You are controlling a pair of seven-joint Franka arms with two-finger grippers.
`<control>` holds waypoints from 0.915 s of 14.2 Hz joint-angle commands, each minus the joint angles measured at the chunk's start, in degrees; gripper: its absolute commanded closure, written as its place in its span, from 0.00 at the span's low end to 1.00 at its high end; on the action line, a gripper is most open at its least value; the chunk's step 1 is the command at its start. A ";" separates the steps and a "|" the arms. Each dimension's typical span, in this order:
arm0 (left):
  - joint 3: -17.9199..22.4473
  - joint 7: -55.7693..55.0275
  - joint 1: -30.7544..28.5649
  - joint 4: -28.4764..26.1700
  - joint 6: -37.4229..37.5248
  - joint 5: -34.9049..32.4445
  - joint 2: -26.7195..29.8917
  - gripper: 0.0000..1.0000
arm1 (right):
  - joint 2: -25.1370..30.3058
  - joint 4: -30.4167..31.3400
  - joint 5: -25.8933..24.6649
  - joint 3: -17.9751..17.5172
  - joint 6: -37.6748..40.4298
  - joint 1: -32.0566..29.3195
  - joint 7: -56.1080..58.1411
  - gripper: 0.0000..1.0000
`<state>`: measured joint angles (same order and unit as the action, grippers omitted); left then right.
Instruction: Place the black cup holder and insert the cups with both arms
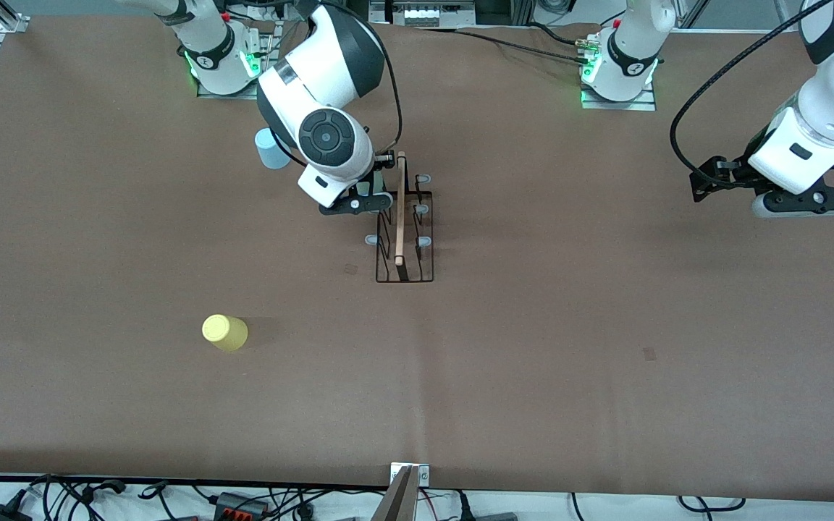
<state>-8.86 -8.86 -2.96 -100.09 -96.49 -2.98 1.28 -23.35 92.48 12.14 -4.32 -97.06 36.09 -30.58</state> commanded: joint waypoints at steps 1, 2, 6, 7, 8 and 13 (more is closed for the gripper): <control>0.87 0.25 0.23 -1.69 -0.98 1.31 1.53 0.00 | -0.29 -0.28 0.95 0.45 -0.58 0.65 -0.89 0.74; 0.87 0.16 0.32 -1.51 -0.98 1.31 1.53 0.00 | -0.64 -0.28 0.95 0.45 -0.76 1.17 -0.89 0.74; 0.69 0.42 0.24 -0.72 -0.89 1.31 0.83 0.00 | -2.48 -0.19 0.95 0.45 -1.64 2.14 -0.89 0.74; 0.86 0.51 0.23 -0.72 -0.89 1.31 0.83 0.00 | -2.75 -0.10 0.95 0.45 -1.73 2.49 -0.89 0.74; 0.87 0.60 0.23 -0.72 -0.89 1.23 0.83 0.00 | -3.27 -0.10 0.86 0.45 -1.82 2.67 -0.89 0.74; 0.69 0.60 0.32 -0.29 0.07 1.23 0.83 0.00 | -4.86 0.07 0.78 0.54 -3.22 3.20 -2.37 0.00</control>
<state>-8.50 -8.86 -2.92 -100.40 -96.91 -2.98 1.42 -28.20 92.57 12.21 -4.32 -99.73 38.46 -31.11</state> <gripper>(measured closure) 0.000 0.339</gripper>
